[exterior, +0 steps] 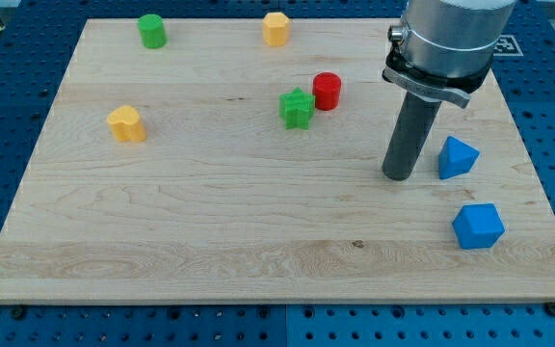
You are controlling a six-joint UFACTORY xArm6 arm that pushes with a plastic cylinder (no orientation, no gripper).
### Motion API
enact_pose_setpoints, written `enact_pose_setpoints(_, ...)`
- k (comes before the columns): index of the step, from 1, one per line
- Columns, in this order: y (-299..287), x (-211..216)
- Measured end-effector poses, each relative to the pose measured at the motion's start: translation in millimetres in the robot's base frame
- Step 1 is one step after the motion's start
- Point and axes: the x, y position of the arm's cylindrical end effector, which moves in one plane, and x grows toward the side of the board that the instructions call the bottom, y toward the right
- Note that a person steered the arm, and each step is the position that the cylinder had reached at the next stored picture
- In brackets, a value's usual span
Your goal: Push the blue triangle slightly to the right
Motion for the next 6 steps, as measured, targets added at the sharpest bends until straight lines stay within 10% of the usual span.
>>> enact_pose_setpoints(6,81,16)
